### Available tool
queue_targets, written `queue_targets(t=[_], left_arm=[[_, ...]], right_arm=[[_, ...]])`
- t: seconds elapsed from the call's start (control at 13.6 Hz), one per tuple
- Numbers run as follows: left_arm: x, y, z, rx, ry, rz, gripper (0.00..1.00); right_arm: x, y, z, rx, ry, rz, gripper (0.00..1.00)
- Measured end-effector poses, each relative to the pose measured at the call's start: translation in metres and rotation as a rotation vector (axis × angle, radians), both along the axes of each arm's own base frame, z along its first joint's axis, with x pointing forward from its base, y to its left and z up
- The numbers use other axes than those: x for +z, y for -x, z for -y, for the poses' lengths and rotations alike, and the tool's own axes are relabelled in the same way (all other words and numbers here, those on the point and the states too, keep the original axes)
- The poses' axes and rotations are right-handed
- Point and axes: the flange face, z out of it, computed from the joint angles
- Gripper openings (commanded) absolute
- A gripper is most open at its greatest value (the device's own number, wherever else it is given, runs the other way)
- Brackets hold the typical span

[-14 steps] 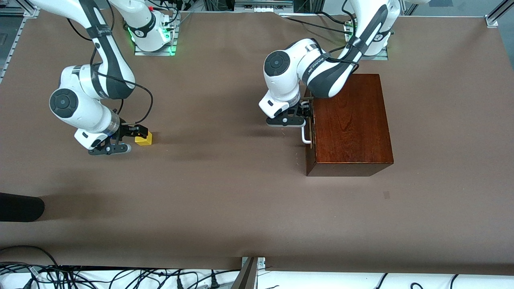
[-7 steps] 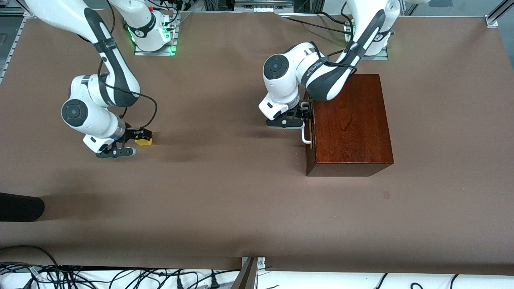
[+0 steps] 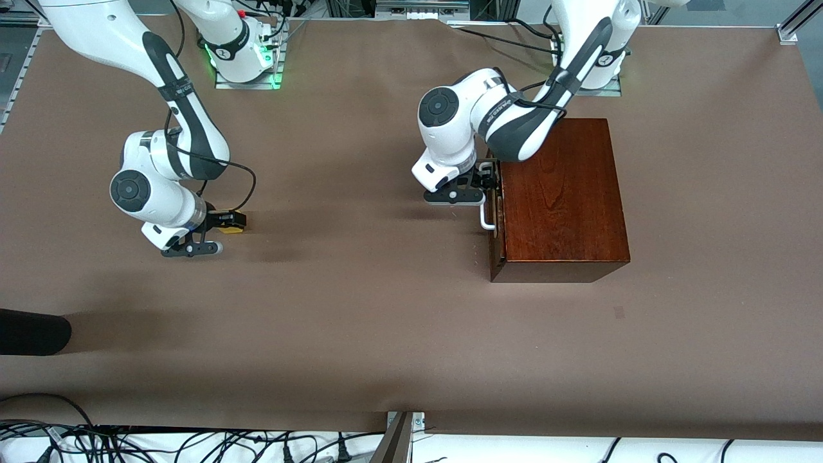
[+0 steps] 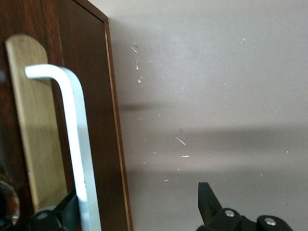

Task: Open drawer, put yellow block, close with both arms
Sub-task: 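Pull the drawer open by its handle with the left gripper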

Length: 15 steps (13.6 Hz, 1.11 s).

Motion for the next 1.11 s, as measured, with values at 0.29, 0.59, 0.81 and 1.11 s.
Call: queue_targets(t=[0.29,0.59,0.81,1.11], left_arm=[[0.002,0.004,0.013,0.010,0.024,0.022,1.00],[0.008,0.017,0.043,0.026,0.058,0.038,1.00],[0.006,0.024,0.057,0.042,0.060,0.043,1.00],[0.010,0.031,0.081,0.052,0.090,0.059,1.00]], right_arm=[[-0.001,0.000,0.000,-0.003,0.001,-0.002,1.00],[-0.003,0.001,0.001,-0.003,0.001,-0.006,1.00],[-0.006,0.002,0.001,-0.003,0.001,-0.012,1.00],[-0.011,0.007,0.001,-0.003,0.003,-0.025,0.60]])
